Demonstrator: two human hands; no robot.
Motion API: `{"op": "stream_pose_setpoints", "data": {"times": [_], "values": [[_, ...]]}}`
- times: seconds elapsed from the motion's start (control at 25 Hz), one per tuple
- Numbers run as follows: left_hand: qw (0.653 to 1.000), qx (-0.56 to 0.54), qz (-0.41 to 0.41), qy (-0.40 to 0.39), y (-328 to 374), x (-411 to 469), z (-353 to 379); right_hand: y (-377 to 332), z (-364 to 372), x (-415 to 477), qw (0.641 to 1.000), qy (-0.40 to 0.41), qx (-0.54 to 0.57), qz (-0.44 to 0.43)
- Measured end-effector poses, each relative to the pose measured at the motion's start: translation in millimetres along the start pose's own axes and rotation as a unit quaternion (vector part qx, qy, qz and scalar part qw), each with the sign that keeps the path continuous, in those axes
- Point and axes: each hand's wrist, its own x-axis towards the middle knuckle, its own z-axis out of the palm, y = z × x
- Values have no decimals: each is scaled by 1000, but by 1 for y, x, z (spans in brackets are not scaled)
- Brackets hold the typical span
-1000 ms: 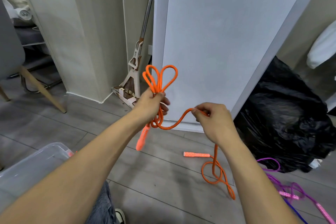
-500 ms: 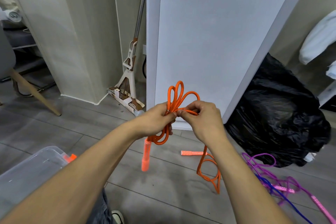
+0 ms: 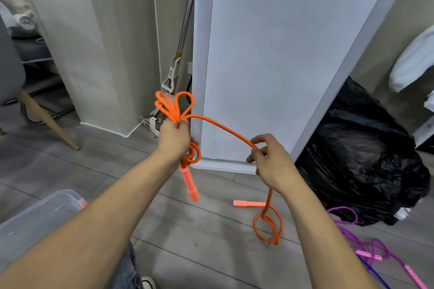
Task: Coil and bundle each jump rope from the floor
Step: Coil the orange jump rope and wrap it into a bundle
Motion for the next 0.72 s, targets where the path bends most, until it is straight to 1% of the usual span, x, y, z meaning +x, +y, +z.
{"op": "stream_pose_setpoints", "data": {"times": [0.04,0.08,0.16,0.2,0.24,0.28,0.4,0.52,0.64,0.72], "values": [[998,-37,-24,39,-1,4,-2,2,-2,1,999,23,23,9],[994,-71,-46,66,0,6,-4,3,-5,3,998,51,22,14],[986,-123,-75,89,0,9,-7,5,-8,3,994,96,-47,20],[984,-135,-84,84,0,9,-7,5,-8,2,990,115,-80,27],[983,-143,-95,66,2,7,-6,4,-7,1,986,135,-90,33],[982,-152,-106,38,4,2,-3,2,-5,0,984,155,-76,36],[971,-187,-137,-60,12,-22,10,-7,3,0,981,189,39,26],[970,-164,-142,-105,13,-36,19,-16,16,-2,978,178,104,11],[972,-135,-137,-134,12,-41,22,-24,31,-7,981,150,119,-22],[972,-119,-132,-157,11,-43,23,-26,40,-9,983,134,123,-25]]}}
